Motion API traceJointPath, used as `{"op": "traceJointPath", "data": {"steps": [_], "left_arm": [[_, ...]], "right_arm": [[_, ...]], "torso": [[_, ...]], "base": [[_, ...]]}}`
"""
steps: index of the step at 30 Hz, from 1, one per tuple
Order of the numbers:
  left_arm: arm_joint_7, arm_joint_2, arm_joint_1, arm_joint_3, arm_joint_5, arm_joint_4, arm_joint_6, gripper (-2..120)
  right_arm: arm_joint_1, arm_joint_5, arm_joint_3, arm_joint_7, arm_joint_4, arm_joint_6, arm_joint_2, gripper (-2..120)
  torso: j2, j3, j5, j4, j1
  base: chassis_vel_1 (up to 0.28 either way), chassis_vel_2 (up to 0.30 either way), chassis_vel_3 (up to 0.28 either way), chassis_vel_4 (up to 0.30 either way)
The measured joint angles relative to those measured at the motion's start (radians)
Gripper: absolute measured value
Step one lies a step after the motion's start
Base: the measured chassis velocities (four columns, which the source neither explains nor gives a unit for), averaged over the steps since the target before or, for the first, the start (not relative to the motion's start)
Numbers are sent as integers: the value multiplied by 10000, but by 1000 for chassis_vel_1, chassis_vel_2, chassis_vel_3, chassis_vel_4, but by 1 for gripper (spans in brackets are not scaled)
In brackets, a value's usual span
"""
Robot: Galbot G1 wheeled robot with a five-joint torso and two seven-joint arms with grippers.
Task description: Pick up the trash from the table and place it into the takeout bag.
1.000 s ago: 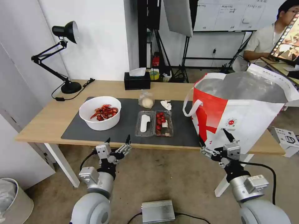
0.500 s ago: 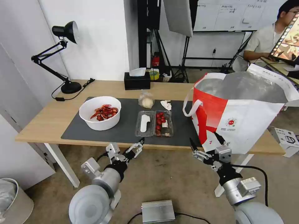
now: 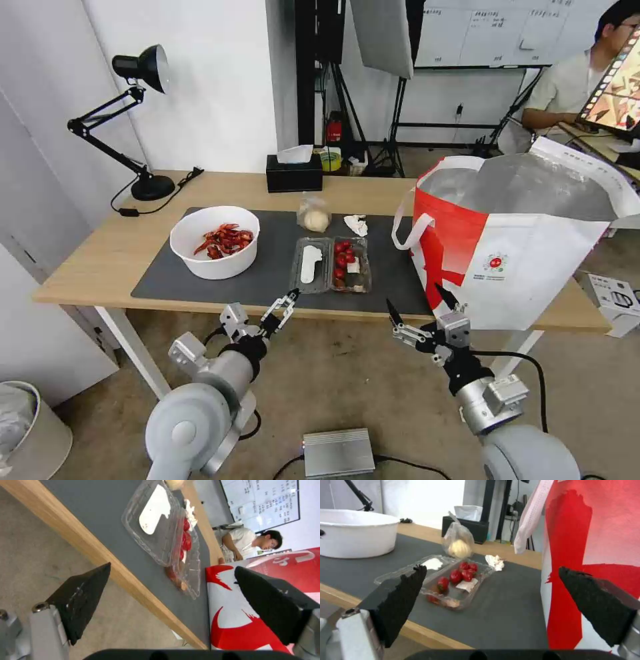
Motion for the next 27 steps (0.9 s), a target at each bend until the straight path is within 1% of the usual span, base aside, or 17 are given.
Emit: {"op": "traceJointPath", "data": {"steps": [9, 11, 13, 16, 17, 20, 21, 24, 27], "left_arm": [[-270, -128, -792, 452, -161, 596, -126, 100], [-430, -205, -1165, 637, -169, 914, -145, 100], [-474, -230, -1255, 679, -176, 1001, -148, 100], [-683, -401, -1673, 878, -214, 1421, -168, 100], [-683, -401, -1673, 878, -214, 1421, -168, 100], [-870, -557, -2021, 999, -253, 1823, -244, 100], [-870, -557, -2021, 999, -253, 1823, -244, 100], [-1005, -629, -2345, 1058, -339, 2160, -352, 100], [-1083, -656, -2498, 1099, -398, 2309, -380, 100]], "right_arm": [[-69, -154, 28, -33, 5, 2, 116, 100], [-125, -192, 70, -34, 6, 15, 169, 100], [-136, -197, 82, -33, 7, 18, 179, 100], [-168, -211, 169, -32, 7, 26, 228, 100], [-168, -211, 169, -32, 7, 26, 228, 100], [-160, -230, 253, -22, -31, 29, 271, 100], [-160, -230, 253, -22, -31, 29, 271, 100], [-125, -251, 280, -18, -106, 34, 315, 100], [-99, -258, 284, -16, -137, 37, 344, 100]], "torso": [[0, 0, 0, -1, 0], [0, 0, 1, 0, 0], [0, 0, 0, 0, 0], [0, 0, 1, 0, 0], [0, 0, 1, 0, 0], [0, 0, 1, -1, 0], [0, 0, 1, -1, 0], [0, -1, 1, 0, 0], [0, -1, 1, 0, 0]], "base": [[0, 0, 0, 0], [0, 0, 0, 0], [0, 0, 0, 0], [0, 0, 0, 0], [0, 0, 0, 0], [0, 0, 0, 0], [0, 0, 0, 0], [0, 0, 0, 0], [0, 0, 0, 0]]}}
